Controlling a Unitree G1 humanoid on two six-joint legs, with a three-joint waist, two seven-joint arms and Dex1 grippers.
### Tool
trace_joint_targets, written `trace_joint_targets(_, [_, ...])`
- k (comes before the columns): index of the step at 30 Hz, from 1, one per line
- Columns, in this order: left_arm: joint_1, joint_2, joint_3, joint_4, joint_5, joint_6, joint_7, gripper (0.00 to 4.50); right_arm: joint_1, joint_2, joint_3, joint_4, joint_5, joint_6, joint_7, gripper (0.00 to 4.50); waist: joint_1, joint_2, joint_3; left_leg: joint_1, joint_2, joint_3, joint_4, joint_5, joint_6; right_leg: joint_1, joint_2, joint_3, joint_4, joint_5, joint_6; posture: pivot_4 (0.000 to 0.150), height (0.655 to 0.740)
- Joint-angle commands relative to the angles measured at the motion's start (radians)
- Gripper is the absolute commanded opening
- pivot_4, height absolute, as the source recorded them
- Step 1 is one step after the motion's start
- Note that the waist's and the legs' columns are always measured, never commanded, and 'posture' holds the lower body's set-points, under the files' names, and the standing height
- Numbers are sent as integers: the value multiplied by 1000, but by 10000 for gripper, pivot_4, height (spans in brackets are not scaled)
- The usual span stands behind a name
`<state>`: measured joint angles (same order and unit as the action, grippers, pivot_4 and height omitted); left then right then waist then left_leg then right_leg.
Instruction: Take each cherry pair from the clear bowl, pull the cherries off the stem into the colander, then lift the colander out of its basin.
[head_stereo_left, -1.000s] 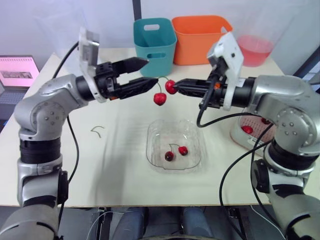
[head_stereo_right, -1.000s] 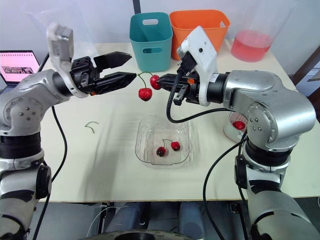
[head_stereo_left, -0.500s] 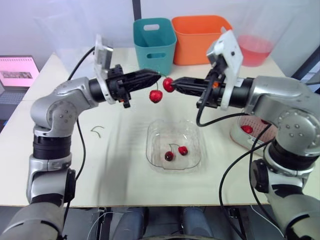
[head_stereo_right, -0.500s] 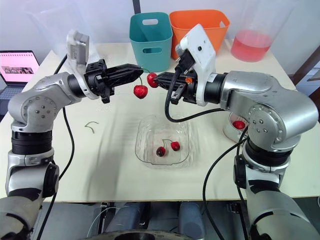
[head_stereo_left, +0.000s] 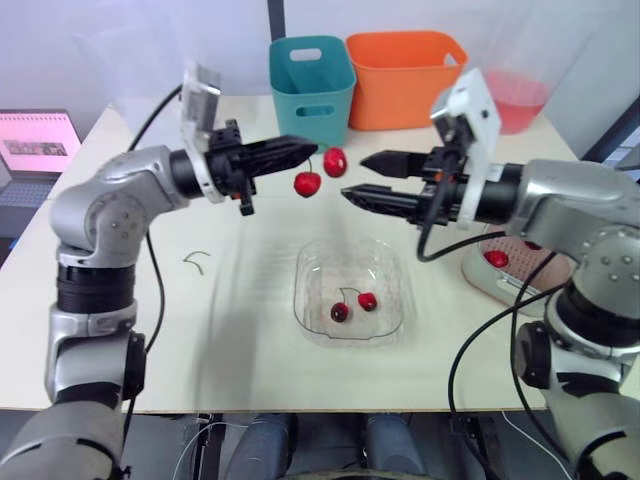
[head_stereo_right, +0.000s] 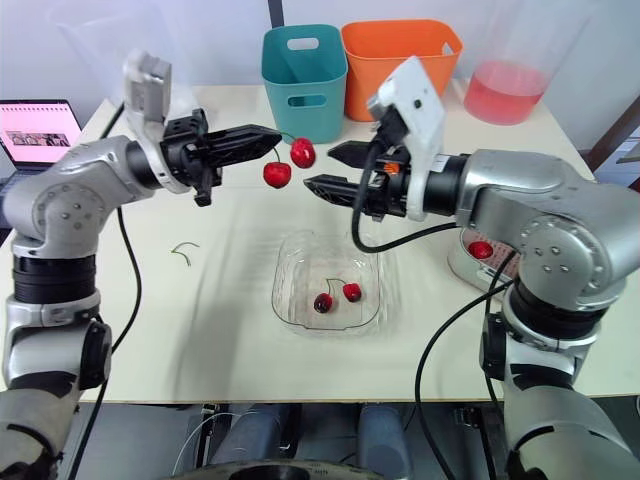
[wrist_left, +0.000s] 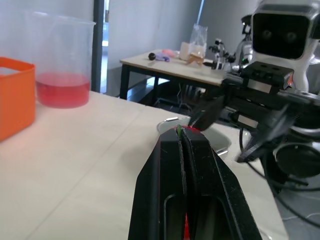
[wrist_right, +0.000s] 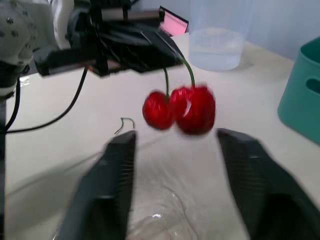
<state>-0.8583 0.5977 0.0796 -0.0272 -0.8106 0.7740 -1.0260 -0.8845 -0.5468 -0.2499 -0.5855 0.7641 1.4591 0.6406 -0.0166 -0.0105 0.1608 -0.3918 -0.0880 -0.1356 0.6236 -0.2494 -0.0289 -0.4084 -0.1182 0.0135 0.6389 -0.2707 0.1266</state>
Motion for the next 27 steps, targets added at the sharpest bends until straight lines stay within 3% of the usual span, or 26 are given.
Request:
trace_joint_targets(1, [-70,38,-29,23,30,-31,-100,0,-14,-41,-79,44,68,-5,29,44141,2,0,0,0,0,0,0,-1,2,0,0,0,0,0,0,1500,7400])
trace_joint_targets(11, [-169,46,-124,118,114,-79,-288,0,-52,-41,1,193,131,-64,45,44141,-5,0,0,0,0,0,0,-1,2,0,1,0,0,0,0,1500,7400])
trace_joint_targets(27, [-184,-5,-116,121,137,-79,-289,0,-28,13,79,226,196,-134,9,44141,-3,0,0,0,0,0,1,-1,1,0,0,0,1,0,0,1500,7400])
